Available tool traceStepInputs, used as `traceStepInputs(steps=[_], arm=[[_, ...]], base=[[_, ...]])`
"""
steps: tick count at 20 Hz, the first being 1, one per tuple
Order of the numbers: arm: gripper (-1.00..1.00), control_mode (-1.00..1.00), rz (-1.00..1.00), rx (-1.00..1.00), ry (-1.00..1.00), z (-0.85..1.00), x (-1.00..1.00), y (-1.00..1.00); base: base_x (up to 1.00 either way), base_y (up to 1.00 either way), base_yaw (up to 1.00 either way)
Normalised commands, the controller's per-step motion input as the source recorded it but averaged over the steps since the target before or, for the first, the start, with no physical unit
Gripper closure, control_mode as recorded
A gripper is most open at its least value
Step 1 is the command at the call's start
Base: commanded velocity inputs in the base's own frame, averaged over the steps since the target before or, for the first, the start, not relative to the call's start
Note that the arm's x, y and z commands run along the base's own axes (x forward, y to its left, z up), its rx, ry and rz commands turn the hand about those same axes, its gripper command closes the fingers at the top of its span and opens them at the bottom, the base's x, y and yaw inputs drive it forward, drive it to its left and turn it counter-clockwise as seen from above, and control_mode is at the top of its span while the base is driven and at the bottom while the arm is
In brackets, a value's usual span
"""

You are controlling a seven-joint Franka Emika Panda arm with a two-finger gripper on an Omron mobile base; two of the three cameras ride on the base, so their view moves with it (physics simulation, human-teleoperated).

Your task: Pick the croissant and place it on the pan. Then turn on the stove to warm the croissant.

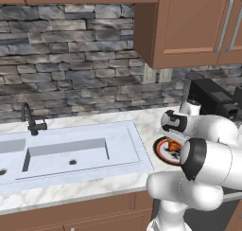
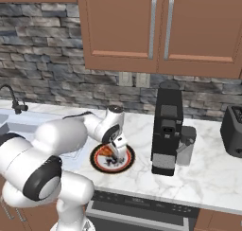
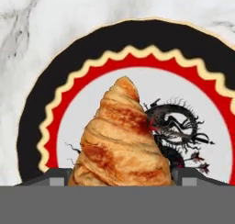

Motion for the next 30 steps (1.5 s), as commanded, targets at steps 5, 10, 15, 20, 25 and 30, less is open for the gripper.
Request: traceStepInputs(steps=[5,10,15,20,25,30], arm=[[1.00,-1.00,0.00,0.00,0.00,0.74,-0.19,0.00],[1.00,-1.00,0.02,0.00,0.00,0.66,-0.16,0.10],[1.00,-1.00,0.08,-0.01,0.00,0.35,-0.35,0.22],[1.00,-1.00,0.13,0.00,0.00,0.28,-0.38,0.28],[1.00,-1.00,0.17,0.00,0.00,0.27,-0.44,0.18],[1.00,-1.00,0.18,0.00,-0.06,0.22,-0.42,0.17]], base=[[0.00,0.00,0.00],[0.00,0.00,0.00],[0.00,0.00,0.00],[0.00,0.00,0.00],[0.00,0.00,0.00],[0.00,0.00,0.00]])
